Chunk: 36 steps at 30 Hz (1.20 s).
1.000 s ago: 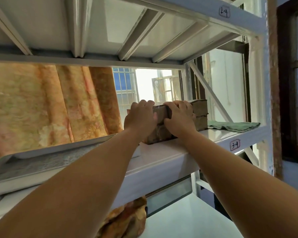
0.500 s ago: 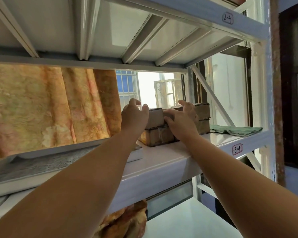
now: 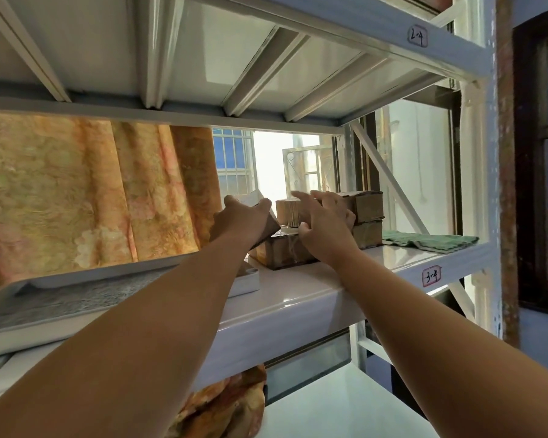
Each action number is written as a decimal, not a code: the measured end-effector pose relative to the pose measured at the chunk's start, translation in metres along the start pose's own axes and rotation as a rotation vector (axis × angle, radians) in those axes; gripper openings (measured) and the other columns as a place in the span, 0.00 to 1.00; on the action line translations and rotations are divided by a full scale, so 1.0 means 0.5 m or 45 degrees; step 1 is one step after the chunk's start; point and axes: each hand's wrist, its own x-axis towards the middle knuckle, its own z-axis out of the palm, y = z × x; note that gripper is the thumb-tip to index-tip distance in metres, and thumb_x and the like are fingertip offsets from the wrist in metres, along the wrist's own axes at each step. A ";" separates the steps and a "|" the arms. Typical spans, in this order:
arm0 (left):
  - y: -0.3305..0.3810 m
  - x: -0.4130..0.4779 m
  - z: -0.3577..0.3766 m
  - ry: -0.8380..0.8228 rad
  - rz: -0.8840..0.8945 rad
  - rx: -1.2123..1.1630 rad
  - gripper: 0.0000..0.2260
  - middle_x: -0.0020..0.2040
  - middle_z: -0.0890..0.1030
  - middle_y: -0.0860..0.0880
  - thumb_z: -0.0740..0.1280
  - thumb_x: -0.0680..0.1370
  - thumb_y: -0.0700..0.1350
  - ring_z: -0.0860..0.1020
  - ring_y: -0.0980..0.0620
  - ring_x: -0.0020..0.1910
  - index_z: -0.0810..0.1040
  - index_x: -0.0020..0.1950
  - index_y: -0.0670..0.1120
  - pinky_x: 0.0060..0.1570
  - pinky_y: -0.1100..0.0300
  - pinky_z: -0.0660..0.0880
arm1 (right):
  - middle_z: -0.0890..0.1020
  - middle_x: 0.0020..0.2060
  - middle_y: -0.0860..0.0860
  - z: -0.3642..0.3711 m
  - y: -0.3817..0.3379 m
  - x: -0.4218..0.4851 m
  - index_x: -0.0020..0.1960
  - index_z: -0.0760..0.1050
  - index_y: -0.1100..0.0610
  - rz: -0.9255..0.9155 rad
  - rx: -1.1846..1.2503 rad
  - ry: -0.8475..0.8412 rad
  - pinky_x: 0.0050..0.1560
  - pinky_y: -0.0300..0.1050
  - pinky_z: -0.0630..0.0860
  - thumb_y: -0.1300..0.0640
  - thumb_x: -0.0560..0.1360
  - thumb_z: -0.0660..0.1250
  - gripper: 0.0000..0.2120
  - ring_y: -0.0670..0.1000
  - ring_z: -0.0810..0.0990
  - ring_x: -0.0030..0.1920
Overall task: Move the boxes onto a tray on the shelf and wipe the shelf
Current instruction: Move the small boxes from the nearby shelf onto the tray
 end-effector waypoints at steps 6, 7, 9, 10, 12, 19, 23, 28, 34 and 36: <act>0.009 -0.010 -0.011 0.063 -0.017 -0.246 0.29 0.68 0.63 0.43 0.62 0.73 0.58 0.72 0.42 0.60 0.60 0.71 0.48 0.40 0.57 0.70 | 0.54 0.76 0.55 0.001 0.020 0.011 0.74 0.57 0.46 0.314 0.104 0.080 0.73 0.61 0.54 0.52 0.74 0.63 0.30 0.58 0.50 0.76; 0.010 -0.013 -0.013 0.069 0.003 -0.244 0.29 0.68 0.63 0.43 0.62 0.74 0.58 0.71 0.42 0.60 0.61 0.71 0.49 0.39 0.57 0.70 | 0.52 0.76 0.56 0.004 0.023 0.013 0.73 0.58 0.46 0.321 0.121 0.063 0.73 0.61 0.55 0.51 0.74 0.64 0.30 0.59 0.49 0.76; 0.009 -0.013 -0.013 0.060 0.054 -0.173 0.29 0.70 0.62 0.45 0.62 0.74 0.59 0.70 0.42 0.63 0.61 0.71 0.50 0.47 0.54 0.73 | 0.49 0.77 0.58 0.007 0.025 0.016 0.72 0.60 0.47 0.338 0.142 0.059 0.73 0.60 0.56 0.51 0.74 0.65 0.29 0.61 0.49 0.76; 0.008 -0.012 -0.012 0.029 0.071 -0.109 0.28 0.70 0.61 0.46 0.61 0.74 0.60 0.68 0.42 0.65 0.62 0.70 0.50 0.54 0.51 0.73 | 0.49 0.77 0.59 0.007 0.026 0.016 0.72 0.60 0.47 0.352 0.143 0.063 0.72 0.59 0.57 0.52 0.74 0.65 0.28 0.62 0.50 0.76; 0.004 -0.010 -0.010 -0.076 0.069 -0.002 0.27 0.70 0.60 0.47 0.59 0.73 0.61 0.64 0.41 0.67 0.64 0.70 0.52 0.62 0.45 0.70 | 0.49 0.76 0.60 0.007 0.027 0.017 0.71 0.60 0.47 0.372 0.140 0.062 0.72 0.59 0.58 0.54 0.73 0.66 0.28 0.62 0.51 0.75; 0.007 -0.006 -0.021 -0.237 -0.085 -0.310 0.34 0.63 0.70 0.44 0.60 0.63 0.56 0.71 0.42 0.61 0.62 0.70 0.53 0.55 0.48 0.76 | 0.55 0.74 0.60 0.008 0.034 0.021 0.68 0.65 0.48 0.357 0.207 0.152 0.70 0.56 0.65 0.49 0.73 0.69 0.25 0.61 0.59 0.73; -0.004 0.011 -0.027 -0.321 -0.126 -0.485 0.33 0.62 0.69 0.43 0.63 0.71 0.48 0.73 0.44 0.55 0.56 0.74 0.51 0.36 0.58 0.72 | 0.60 0.72 0.61 0.006 0.037 0.024 0.64 0.68 0.49 0.353 0.226 0.210 0.70 0.57 0.63 0.47 0.73 0.69 0.22 0.61 0.58 0.73; -0.010 0.009 -0.027 -0.266 -0.136 -0.377 0.47 0.66 0.68 0.42 0.69 0.63 0.65 0.74 0.42 0.60 0.52 0.75 0.51 0.54 0.48 0.77 | 0.61 0.71 0.60 0.006 0.039 0.024 0.61 0.68 0.49 0.349 0.262 0.245 0.68 0.55 0.66 0.48 0.72 0.71 0.21 0.60 0.60 0.72; -0.015 0.007 -0.025 -0.103 -0.080 -0.354 0.40 0.62 0.73 0.43 0.64 0.67 0.64 0.76 0.42 0.57 0.53 0.74 0.52 0.51 0.50 0.78 | 0.64 0.67 0.58 0.001 0.035 0.022 0.58 0.67 0.52 0.322 0.314 0.308 0.61 0.49 0.72 0.52 0.69 0.73 0.22 0.58 0.69 0.65; -0.013 0.007 -0.025 -0.015 -0.088 -0.362 0.38 0.64 0.71 0.43 0.64 0.69 0.64 0.74 0.41 0.60 0.55 0.73 0.52 0.49 0.51 0.77 | 0.63 0.66 0.58 0.000 0.033 0.020 0.59 0.66 0.52 0.315 0.316 0.330 0.60 0.47 0.72 0.51 0.69 0.73 0.24 0.58 0.69 0.64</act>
